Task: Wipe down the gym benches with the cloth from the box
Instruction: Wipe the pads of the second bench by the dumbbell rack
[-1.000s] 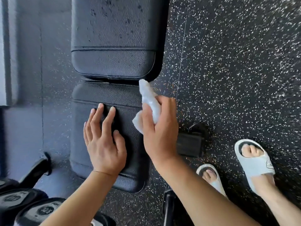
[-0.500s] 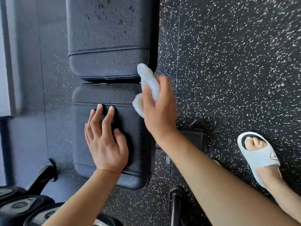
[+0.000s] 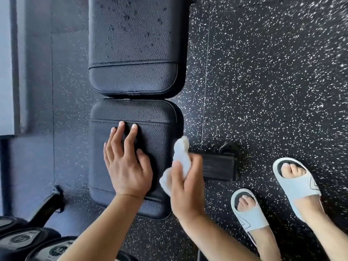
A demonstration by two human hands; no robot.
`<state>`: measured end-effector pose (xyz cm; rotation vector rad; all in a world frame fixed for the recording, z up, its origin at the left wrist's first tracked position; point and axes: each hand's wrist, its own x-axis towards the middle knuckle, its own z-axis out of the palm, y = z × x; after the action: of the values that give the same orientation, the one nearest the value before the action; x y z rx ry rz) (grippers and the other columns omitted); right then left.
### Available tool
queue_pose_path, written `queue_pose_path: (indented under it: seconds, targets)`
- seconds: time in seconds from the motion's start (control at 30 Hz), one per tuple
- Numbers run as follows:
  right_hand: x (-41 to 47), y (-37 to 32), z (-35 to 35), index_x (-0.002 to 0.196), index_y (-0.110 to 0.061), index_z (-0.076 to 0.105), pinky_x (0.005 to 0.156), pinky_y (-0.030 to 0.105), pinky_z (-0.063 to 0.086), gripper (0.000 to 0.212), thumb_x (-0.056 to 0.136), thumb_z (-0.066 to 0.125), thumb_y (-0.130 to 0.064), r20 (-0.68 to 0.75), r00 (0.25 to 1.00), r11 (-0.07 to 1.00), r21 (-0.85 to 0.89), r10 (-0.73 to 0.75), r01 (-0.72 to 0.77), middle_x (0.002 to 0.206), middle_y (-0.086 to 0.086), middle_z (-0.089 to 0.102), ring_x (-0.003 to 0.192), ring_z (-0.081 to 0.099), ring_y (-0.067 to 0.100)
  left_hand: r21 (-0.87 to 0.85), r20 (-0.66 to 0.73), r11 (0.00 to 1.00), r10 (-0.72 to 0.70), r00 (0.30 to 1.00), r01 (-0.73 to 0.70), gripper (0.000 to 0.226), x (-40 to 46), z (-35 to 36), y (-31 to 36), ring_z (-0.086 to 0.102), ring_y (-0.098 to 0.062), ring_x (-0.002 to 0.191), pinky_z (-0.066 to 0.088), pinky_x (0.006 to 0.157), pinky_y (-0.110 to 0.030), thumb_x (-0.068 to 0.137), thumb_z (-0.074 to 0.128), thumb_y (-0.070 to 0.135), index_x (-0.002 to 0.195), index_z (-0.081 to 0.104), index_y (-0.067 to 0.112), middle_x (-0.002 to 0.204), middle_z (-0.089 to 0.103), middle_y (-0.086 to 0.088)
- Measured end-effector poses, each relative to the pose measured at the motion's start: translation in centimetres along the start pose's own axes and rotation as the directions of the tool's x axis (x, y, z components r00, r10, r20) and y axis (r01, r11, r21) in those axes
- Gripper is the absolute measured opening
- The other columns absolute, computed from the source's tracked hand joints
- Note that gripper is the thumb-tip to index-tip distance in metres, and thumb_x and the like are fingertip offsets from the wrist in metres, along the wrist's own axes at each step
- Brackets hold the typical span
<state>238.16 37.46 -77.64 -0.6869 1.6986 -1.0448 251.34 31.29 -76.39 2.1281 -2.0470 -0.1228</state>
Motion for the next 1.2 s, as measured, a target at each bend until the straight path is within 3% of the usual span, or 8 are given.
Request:
queue_pose_path:
  seconds: [0.23, 0.53, 0.63, 0.7, 0.8, 0.9, 1.07, 1.2]
  targets:
    - [12.6, -5.2, 2.1, 0.100, -0.018, 0.048, 0.072, 0.047, 0.050, 0.031, 0.104, 0.044, -0.048, -0.088, 0.993, 0.987, -0.148, -0.077, 0.063, 0.093, 0.001, 0.063, 0.081, 0.059, 0.024, 0.000, 0.016, 1.000, -0.017, 1.000, 0.017, 0.061, 0.0, -0.1, 0.1, 0.028, -0.031, 0.156, 0.024, 0.124, -0.059, 0.093, 0.042, 0.025, 0.153, 0.047, 0.022, 0.165, 0.036, -0.007]
    - [-6.5, 2.3, -0.8, 0.105, -0.034, 0.043, 0.073, 0.031, 0.047, 0.033, 0.102, 0.036, -0.067, 0.054, 0.994, 0.987, -0.131, 0.097, -0.089, 0.099, -0.013, 0.063, 0.088, 0.062, 0.004, -0.004, 0.016, 1.000, -0.029, 0.999, 0.029, 0.062, 0.0, -0.2, 0.2, 0.028, -0.028, 0.156, 0.026, 0.123, -0.059, 0.092, 0.043, 0.025, 0.153, 0.046, 0.026, 0.165, 0.036, -0.003]
    - [-5.0, 1.9, -1.2, 0.109, -0.033, 0.043, 0.072, 0.023, 0.044, 0.020, 0.103, 0.044, -0.052, 0.085, 0.996, 0.987, -0.162, 0.019, -0.005, 0.101, -0.013, 0.061, 0.089, 0.061, 0.005, 0.000, 0.012, 1.000, -0.031, 0.999, 0.031, 0.062, 0.0, -0.1, 0.1, 0.028, -0.028, 0.156, 0.026, 0.123, -0.059, 0.092, 0.043, 0.025, 0.154, 0.046, 0.026, 0.165, 0.036, -0.003]
    - [-1.7, 0.2, -1.1, 0.112, -0.024, 0.045, 0.071, 0.033, 0.048, 0.018, 0.103, 0.049, -0.039, 0.118, 0.984, 0.972, -0.179, -0.134, 0.154, 0.103, -0.002, 0.056, 0.086, 0.058, 0.016, 0.001, 0.013, 1.000, -0.029, 1.000, 0.029, 0.063, 0.0, -0.2, 0.2, 0.029, -0.029, 0.156, 0.026, 0.123, -0.060, 0.092, 0.043, 0.026, 0.154, 0.046, 0.026, 0.165, 0.036, -0.004]
    - [5.1, -3.3, 0.3, 0.106, -0.011, 0.050, 0.064, 0.037, 0.045, 0.023, 0.100, 0.060, -0.031, 0.146, 0.908, 0.850, -0.318, -0.393, 0.419, 0.105, 0.008, 0.050, 0.085, 0.054, 0.027, 0.005, 0.028, 0.999, -0.034, 0.999, 0.033, 0.062, 0.1, -0.3, 0.3, 0.029, -0.031, 0.156, 0.026, 0.122, -0.061, 0.092, 0.043, 0.024, 0.154, 0.046, 0.025, 0.166, 0.036, -0.006]
    - [11.2, -7.2, 2.6, 0.097, -0.008, 0.060, 0.063, 0.039, 0.045, 0.022, 0.094, 0.069, -0.027, 0.249, 0.773, 0.604, -0.504, -0.583, 0.618, 0.102, 0.011, 0.056, 0.085, 0.057, 0.030, -0.007, 0.036, 0.999, -0.038, 0.999, 0.038, 0.060, 0.0, -0.6, 0.4, 0.029, -0.032, 0.156, 0.026, 0.122, -0.061, 0.093, 0.042, 0.024, 0.153, 0.048, 0.023, 0.165, 0.036, -0.007]
    - [15.3, -11.7, 4.8, 0.112, -0.011, 0.066, 0.069, 0.044, 0.052, 0.025, 0.094, 0.067, -0.028, 0.528, 0.635, 0.310, -0.578, -0.563, 0.755, 0.106, 0.009, 0.062, 0.089, 0.063, 0.029, 0.010, 0.062, 0.999, -0.052, 0.997, 0.051, 0.060, 0.2, -0.9, 0.6, 0.028, -0.031, 0.157, 0.022, 0.126, -0.058, 0.093, 0.042, 0.026, 0.152, 0.047, 0.023, 0.166, 0.036, -0.006]
    - [14.0, -10.9, 2.1, 0.099, -0.013, 0.069, 0.061, 0.042, 0.051, 0.019, 0.088, 0.075, -0.028, 0.687, 0.466, 0.186, -0.444, -0.558, 0.877, 0.097, 0.006, 0.064, 0.084, 0.064, 0.028, 0.007, 0.075, 0.998, -0.056, 0.996, 0.055, 0.060, 0.2, -1.1, 0.5, 0.029, -0.033, 0.156, 0.020, 0.126, -0.059, 0.092, 0.043, 0.026, 0.151, 0.049, 0.022, 0.165, 0.037, -0.006]
